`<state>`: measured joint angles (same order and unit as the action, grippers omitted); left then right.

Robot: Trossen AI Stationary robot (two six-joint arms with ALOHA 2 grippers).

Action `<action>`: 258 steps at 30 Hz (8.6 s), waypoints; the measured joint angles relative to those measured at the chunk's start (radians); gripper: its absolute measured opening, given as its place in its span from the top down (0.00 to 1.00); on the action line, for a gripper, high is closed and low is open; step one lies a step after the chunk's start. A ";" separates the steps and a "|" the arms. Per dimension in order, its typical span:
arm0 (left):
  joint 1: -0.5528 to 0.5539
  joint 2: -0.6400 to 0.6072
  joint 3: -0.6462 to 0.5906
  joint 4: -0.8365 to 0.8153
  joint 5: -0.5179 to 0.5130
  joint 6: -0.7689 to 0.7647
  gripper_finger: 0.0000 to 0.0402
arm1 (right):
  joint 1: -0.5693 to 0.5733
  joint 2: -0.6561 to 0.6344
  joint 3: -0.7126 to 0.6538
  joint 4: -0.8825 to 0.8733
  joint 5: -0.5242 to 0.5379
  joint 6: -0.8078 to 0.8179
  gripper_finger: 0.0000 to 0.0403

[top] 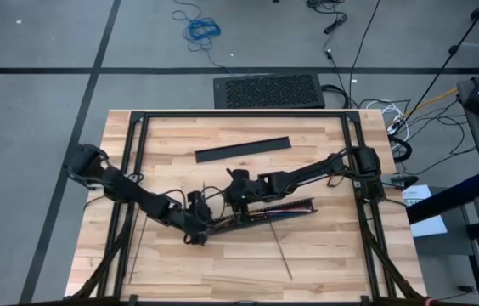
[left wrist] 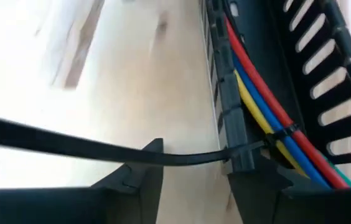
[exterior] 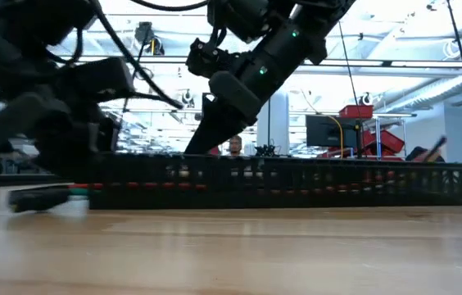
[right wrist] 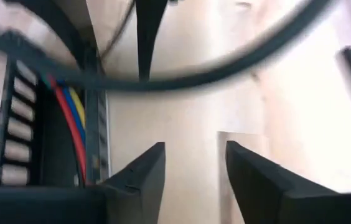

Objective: Ziptie cables
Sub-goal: Put the ziptied cables into the black cable duct

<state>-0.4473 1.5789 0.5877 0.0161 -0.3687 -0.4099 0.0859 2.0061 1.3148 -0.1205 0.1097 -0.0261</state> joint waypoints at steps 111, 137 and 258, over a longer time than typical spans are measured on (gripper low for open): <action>0.161 0.121 0.188 -0.062 0.019 -0.060 0.55 | 0.251 -0.731 -0.654 -0.066 0.379 0.348 0.87; 0.137 0.119 0.190 -0.141 0.021 -0.055 0.55 | 0.245 -0.722 -0.676 -0.383 0.353 0.589 0.87; -0.269 -0.456 0.272 -0.939 -0.593 -0.737 0.55 | -0.134 -0.148 -0.198 -0.113 -0.100 -0.162 0.94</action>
<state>-0.7162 1.1229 0.8600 -0.9229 -0.9621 -1.1469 -0.0485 1.8583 1.1167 -0.2333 0.0096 -0.1880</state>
